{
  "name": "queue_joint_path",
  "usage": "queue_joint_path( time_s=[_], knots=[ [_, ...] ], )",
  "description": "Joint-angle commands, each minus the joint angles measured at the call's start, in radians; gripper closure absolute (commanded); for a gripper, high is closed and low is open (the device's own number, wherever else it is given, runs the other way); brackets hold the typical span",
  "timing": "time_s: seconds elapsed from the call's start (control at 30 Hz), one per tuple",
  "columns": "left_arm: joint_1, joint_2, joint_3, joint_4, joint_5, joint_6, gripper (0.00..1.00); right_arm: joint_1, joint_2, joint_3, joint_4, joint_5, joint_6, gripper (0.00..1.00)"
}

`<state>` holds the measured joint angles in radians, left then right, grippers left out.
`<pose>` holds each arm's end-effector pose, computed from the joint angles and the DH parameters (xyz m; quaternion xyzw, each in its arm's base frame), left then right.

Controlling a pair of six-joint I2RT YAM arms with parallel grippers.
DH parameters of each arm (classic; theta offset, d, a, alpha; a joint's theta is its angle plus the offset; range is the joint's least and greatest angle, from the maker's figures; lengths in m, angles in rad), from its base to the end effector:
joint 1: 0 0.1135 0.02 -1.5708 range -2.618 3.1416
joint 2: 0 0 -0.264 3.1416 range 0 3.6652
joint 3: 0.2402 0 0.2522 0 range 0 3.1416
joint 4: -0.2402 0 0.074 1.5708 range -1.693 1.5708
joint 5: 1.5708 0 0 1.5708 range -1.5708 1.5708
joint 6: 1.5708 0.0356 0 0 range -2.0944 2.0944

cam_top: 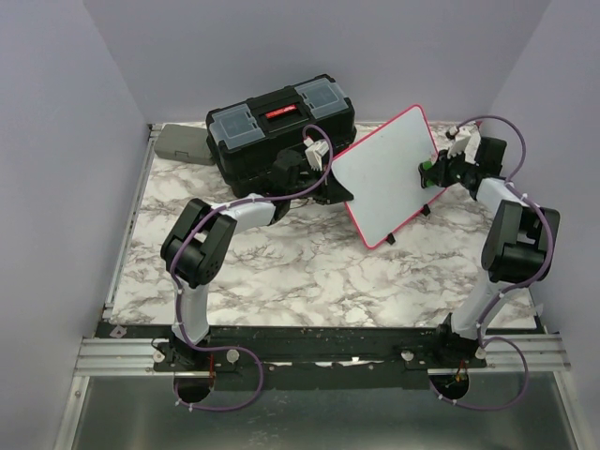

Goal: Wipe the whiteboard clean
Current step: Erase the whiteboard at the whiteboard stand.

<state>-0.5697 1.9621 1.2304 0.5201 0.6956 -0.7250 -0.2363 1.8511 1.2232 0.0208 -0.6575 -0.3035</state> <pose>0.3600 -0.2577 0.2172 0.1568 0.7457 -0.5678 0.3114 0.4041 -0.0749 0.2136 -0.1777 0.8332 0.1588 0.4990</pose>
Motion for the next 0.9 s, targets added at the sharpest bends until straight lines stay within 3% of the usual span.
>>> queue_joint_path(
  time_s=[0.0, 0.1, 0.17, 0.33, 0.57, 0.67, 0.77, 0.87],
  knots=[
    [-0.027, 0.017, 0.001, 0.009, 0.111, -0.028, 1.0, 0.024, -0.025, -0.049, -0.18, -0.252, -0.148, 0.99],
    [-0.027, 0.017, 0.001, 0.009, 0.11, -0.029, 1.0, 0.062, -0.041, -0.055, -0.164, -0.269, -0.13, 0.99],
    [-0.027, 0.017, 0.0, 0.009, 0.11, -0.028, 1.0, 0.077, -0.05, -0.057, -0.087, -0.243, -0.036, 0.99],
    [-0.027, 0.017, -0.007, 0.008, 0.109, -0.029, 1.0, 0.075, -0.037, 0.005, 0.091, 0.026, 0.196, 0.99],
    [-0.027, 0.015, -0.011, 0.013, 0.112, -0.027, 1.0, 0.014, 0.016, 0.064, 0.058, 0.173, 0.176, 0.99],
    [-0.025, 0.017, -0.01, 0.018, 0.114, -0.03, 1.0, -0.009, 0.034, 0.048, -0.001, 0.111, 0.08, 0.99],
    [-0.025, 0.02, -0.008, 0.021, 0.115, -0.03, 1.0, -0.008, 0.039, 0.039, -0.175, -0.106, -0.091, 0.99],
    [-0.025, 0.024, -0.006, 0.024, 0.116, -0.034, 1.0, 0.028, 0.036, 0.012, -0.285, -0.209, -0.223, 0.99]
  ],
)
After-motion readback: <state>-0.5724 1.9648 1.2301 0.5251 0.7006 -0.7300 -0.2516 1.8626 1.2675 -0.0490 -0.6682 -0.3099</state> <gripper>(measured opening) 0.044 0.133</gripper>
